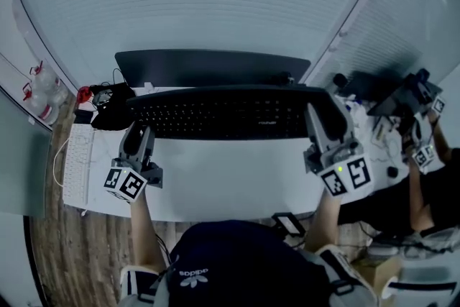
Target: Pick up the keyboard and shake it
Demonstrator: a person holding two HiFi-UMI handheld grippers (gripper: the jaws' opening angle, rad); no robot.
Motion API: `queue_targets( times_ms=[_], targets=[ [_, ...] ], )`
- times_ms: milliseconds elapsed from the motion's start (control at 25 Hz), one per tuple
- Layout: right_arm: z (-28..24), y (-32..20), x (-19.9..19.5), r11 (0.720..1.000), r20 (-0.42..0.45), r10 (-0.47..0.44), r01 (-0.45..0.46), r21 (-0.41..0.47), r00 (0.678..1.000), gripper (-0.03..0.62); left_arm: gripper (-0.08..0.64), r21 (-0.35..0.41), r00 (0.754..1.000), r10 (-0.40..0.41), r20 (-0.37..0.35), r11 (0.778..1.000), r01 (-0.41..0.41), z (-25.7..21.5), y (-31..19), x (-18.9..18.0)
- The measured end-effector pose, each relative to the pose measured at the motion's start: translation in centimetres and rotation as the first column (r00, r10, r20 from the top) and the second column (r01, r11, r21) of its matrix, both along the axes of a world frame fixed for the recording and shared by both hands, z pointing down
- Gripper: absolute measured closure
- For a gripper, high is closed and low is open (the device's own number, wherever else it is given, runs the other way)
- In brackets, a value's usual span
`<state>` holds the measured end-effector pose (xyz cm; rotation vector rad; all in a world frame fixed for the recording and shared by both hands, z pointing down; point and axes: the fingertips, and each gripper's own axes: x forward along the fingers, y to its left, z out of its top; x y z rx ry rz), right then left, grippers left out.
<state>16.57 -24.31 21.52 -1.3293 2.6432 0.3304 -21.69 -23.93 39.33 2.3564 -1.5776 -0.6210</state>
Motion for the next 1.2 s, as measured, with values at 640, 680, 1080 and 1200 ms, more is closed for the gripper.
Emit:
queue_targets(
  times_ms=[640,680,1080,1200],
  targets=[
    [7.4,-0.1,2.4,0.993,0.135,0.032,-0.016,-0.120,0.990,0.430,0.345,0.155,0.972,-0.071,0.224,0.987,0.037,-7.3,-0.5,-2.1],
    [7.7,-0.1,2.5,0.993,0.143,0.024,-0.008,-0.115,0.989,0.430,0.345,0.177,0.972,-0.077,0.224,0.984,0.037,-8.0,-0.2,-2.1],
    [10.2,-0.1,3.1,0.993,0.181,-0.005,0.025,-0.112,0.983,0.430,0.345,0.325,0.951,-0.111,0.288,0.946,0.012,-14.4,1.7,-1.6],
    [10.9,-0.2,3.0,0.991,0.206,-0.003,0.030,-0.130,0.979,0.430,0.345,0.336,0.944,-0.112,0.311,0.942,0.001,-15.3,1.9,-1.5]
  ],
)
